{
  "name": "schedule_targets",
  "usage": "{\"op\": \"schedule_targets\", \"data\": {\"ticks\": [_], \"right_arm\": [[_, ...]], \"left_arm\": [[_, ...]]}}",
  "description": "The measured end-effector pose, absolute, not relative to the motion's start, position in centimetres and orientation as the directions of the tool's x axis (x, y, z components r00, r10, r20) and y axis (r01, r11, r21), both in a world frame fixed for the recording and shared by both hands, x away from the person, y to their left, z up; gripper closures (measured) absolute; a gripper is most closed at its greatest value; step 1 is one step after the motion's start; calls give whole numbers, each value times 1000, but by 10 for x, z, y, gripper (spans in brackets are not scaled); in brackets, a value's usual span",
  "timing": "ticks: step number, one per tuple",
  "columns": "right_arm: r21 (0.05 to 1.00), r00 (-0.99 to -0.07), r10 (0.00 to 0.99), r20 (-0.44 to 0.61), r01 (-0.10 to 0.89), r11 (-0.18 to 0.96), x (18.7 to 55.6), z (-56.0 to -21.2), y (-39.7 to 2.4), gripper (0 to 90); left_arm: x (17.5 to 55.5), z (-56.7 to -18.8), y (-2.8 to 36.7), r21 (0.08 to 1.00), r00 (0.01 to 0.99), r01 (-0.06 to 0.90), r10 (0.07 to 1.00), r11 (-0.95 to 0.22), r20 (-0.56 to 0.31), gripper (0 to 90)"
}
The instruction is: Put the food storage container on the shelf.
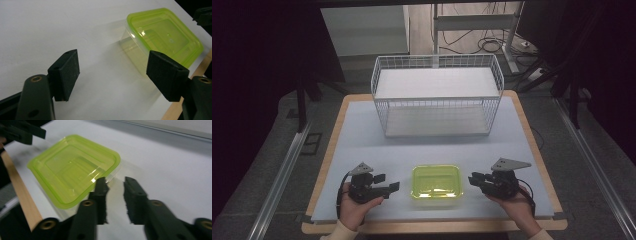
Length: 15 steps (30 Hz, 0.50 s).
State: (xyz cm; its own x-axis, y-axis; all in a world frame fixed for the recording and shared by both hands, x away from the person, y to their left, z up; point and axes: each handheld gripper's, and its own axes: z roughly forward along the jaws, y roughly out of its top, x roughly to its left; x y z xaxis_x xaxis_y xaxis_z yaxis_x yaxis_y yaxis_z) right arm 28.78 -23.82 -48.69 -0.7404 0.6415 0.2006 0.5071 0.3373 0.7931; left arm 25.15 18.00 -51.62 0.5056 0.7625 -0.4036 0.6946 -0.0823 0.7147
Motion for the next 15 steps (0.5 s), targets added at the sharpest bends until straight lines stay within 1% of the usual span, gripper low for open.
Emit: {"op": "schedule_targets", "data": {"ticks": [1,2,5,6,9,11,14,15], "right_arm": [[788,-735,640,225,523,325,289,-487,-240,587],[788,-735,640,225,523,325,289,-487,-240,587],[789,-741,627,241,526,319,290,-487,-240,486],[789,-741,627,241,526,319,290,-487,-240,486],[785,-741,618,264,537,308,291,-488,-237,391],[786,-740,617,269,539,303,291,-489,-236,356],[788,-739,620,263,535,305,291,-488,-235,356],[783,-736,619,274,545,300,293,-488,-234,384]], "left_arm": [[253,-517,179,706,506,703,755,-82,-417,262],[253,-517,179,706,506,703,755,-82,-417,262],[253,-517,179,695,503,715,745,-75,-437,264],[253,-516,179,694,506,716,739,-73,-444,264],[253,-514,178,693,515,718,720,-65,-466,264],[254,-515,176,680,515,731,700,-57,-494,263],[256,-515,174,667,510,743,690,-52,-514,264],[258,-516,172,648,498,761,679,-44,-539,264]]}}
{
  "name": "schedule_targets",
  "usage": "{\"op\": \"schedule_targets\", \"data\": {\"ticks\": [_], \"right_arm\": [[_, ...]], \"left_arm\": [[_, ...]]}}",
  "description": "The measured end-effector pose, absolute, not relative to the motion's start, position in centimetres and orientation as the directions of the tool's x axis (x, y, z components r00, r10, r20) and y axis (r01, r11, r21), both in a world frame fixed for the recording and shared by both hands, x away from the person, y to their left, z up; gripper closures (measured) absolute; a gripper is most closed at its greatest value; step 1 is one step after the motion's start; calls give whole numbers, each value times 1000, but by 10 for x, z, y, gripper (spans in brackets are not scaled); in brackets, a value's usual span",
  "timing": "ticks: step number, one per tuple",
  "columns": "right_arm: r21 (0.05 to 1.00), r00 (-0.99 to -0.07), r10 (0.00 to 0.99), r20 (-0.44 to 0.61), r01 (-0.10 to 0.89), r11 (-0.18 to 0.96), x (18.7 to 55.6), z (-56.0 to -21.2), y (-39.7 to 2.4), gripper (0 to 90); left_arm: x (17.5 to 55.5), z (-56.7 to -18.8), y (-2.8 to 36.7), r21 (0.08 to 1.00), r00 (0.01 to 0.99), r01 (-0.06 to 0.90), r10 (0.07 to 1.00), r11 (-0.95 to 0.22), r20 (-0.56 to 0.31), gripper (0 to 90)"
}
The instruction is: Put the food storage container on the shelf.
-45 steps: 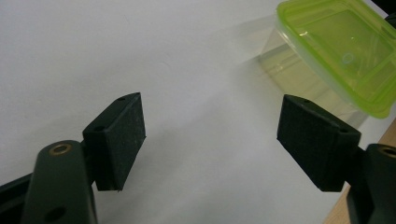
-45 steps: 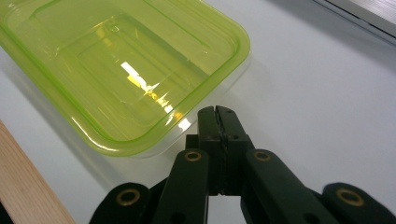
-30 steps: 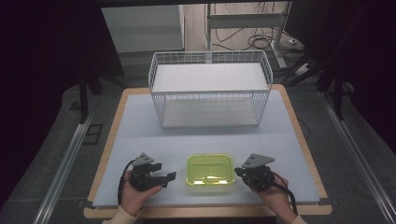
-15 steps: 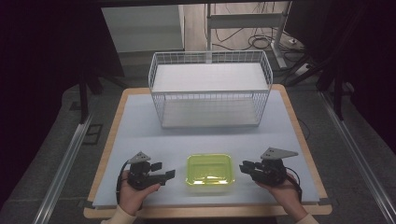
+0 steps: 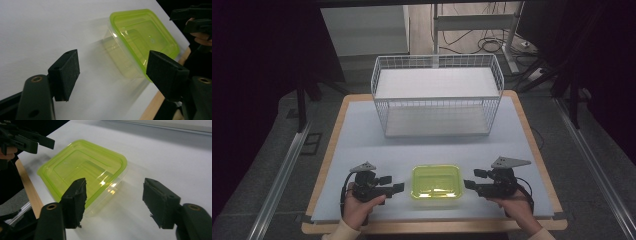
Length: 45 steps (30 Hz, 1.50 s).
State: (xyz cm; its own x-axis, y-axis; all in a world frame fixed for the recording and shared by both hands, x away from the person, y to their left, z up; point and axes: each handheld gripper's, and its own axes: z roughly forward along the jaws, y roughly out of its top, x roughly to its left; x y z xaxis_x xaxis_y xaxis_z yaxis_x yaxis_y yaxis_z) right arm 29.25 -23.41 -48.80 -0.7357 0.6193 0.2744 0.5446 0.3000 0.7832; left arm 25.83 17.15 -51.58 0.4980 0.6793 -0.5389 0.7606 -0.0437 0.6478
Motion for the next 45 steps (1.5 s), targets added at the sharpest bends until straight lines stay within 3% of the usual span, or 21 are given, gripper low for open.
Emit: {"op": "schedule_targets", "data": {"ticks": [10,21,33,39,45], "right_arm": [[702,-658,611,440,676,223,306,-492,-228,453],[620,-590,609,530,760,196,318,-504,-223,508],[570,-561,578,592,799,191,318,-509,-220,640],[564,-561,570,600,802,196,318,-511,-218,702],[565,-557,574,600,803,189,317,-510,-216,730]], "left_arm": [[271,-516,159,579,462,815,631,-25,-623,298],[279,-525,156,521,423,853,603,-13,-677,345],[284,-533,152,488,413,873,545,-8,-730,526],[282,-532,144,490,435,871,534,-45,-725,693],[281,-530,144,495,436,868,532,-37,-725,730]]}}
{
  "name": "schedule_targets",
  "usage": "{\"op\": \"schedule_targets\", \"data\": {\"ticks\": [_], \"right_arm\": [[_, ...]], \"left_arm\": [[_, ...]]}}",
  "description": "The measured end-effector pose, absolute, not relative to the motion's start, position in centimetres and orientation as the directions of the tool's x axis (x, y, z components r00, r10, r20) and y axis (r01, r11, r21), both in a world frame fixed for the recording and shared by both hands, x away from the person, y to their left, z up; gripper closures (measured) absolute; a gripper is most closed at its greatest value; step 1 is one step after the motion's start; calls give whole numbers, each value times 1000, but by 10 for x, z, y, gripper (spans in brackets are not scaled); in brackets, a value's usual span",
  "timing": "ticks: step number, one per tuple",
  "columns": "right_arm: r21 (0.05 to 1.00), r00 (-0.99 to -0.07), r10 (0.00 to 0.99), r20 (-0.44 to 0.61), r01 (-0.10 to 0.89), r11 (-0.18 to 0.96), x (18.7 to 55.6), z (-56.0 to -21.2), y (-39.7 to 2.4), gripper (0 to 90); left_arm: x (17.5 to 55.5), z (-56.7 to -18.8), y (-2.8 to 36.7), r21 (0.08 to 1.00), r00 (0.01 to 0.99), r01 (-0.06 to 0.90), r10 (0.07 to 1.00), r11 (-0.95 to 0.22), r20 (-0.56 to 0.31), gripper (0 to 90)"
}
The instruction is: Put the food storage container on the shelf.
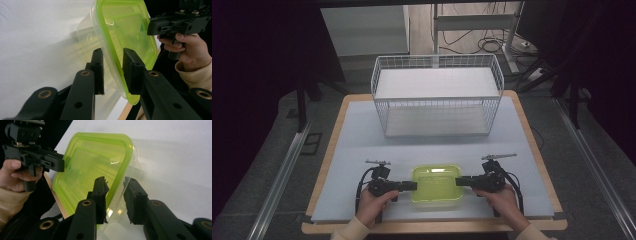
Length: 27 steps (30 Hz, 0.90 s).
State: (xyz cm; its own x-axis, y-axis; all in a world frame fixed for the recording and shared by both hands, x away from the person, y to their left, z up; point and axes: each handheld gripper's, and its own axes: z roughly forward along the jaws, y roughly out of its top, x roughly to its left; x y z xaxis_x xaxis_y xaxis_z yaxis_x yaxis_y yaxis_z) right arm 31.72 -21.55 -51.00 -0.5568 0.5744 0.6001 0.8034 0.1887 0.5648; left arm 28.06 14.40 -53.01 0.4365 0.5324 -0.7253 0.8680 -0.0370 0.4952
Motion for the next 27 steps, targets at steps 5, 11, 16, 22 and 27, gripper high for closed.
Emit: {"op": "schedule_targets", "data": {"ticks": [5,11,16,22,27], "right_arm": [[561,-544,565,621,811,165,318,-506,-218,774],[570,-545,555,628,808,149,316,-501,-220,813],[575,-547,555,627,805,144,316,-499,-220,813],[585,-554,552,624,799,141,315,-496,-221,814],[599,-563,551,615,789,137,314,-492,-221,814]], "left_arm": [[278,-527,145,503,437,864,523,-19,-731,773],[276,-523,147,518,446,855,520,-9,-728,818],[275,-522,147,519,448,855,513,-5,-732,819],[274,-519,147,531,457,847,514,-3,-726,819],[275,-515,147,547,471,837,515,-4,-716,819]]}}
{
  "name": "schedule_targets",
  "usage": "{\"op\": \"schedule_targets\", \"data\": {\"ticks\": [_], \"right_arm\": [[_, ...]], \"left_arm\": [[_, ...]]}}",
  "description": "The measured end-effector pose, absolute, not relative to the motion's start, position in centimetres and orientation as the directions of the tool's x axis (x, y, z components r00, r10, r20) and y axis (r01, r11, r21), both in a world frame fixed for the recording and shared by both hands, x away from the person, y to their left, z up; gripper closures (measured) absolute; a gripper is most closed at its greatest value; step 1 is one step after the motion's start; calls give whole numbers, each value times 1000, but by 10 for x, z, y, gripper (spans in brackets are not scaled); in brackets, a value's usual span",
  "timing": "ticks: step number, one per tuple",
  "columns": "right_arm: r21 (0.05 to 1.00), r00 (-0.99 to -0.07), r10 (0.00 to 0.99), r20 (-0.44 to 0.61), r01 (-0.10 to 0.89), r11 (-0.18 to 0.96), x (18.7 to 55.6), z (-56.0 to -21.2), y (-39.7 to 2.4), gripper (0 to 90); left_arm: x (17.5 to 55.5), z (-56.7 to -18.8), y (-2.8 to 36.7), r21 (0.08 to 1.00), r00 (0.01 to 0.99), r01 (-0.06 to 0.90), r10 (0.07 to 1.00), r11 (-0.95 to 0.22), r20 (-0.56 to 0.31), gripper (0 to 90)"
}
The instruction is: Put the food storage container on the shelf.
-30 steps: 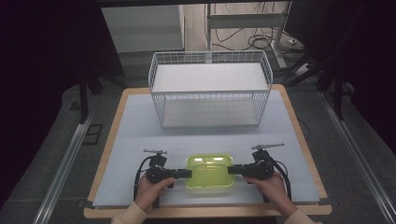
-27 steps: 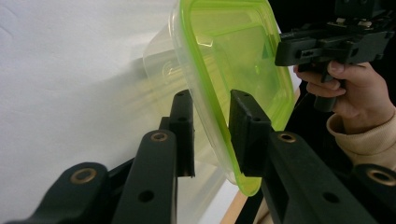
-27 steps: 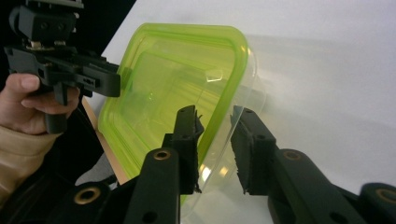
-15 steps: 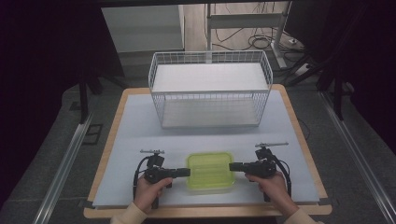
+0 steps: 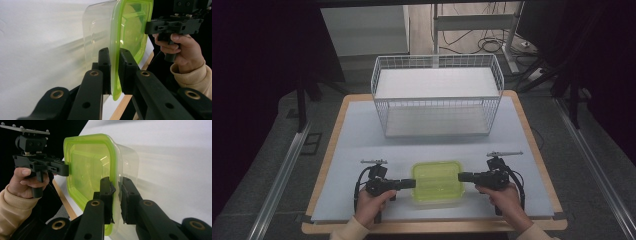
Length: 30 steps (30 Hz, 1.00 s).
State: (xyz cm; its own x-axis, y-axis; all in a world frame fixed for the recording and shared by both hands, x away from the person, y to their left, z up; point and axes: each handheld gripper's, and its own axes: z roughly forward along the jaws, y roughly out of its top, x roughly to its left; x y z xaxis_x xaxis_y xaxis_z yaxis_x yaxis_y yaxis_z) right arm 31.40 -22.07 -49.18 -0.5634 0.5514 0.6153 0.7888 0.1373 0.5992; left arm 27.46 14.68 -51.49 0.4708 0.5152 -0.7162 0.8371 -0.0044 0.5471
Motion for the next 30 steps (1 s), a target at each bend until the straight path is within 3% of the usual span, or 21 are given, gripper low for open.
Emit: {"op": "schedule_targets", "data": {"ticks": [17,30], "right_arm": [[629,-579,552,600,768,122,320,-474,-224,814],[686,-625,554,550,716,127,325,-437,-217,815]], "left_arm": [[284,-495,144,582,502,813,517,-8,-694,819],[291,-465,150,629,533,777,516,14,-670,819]]}}
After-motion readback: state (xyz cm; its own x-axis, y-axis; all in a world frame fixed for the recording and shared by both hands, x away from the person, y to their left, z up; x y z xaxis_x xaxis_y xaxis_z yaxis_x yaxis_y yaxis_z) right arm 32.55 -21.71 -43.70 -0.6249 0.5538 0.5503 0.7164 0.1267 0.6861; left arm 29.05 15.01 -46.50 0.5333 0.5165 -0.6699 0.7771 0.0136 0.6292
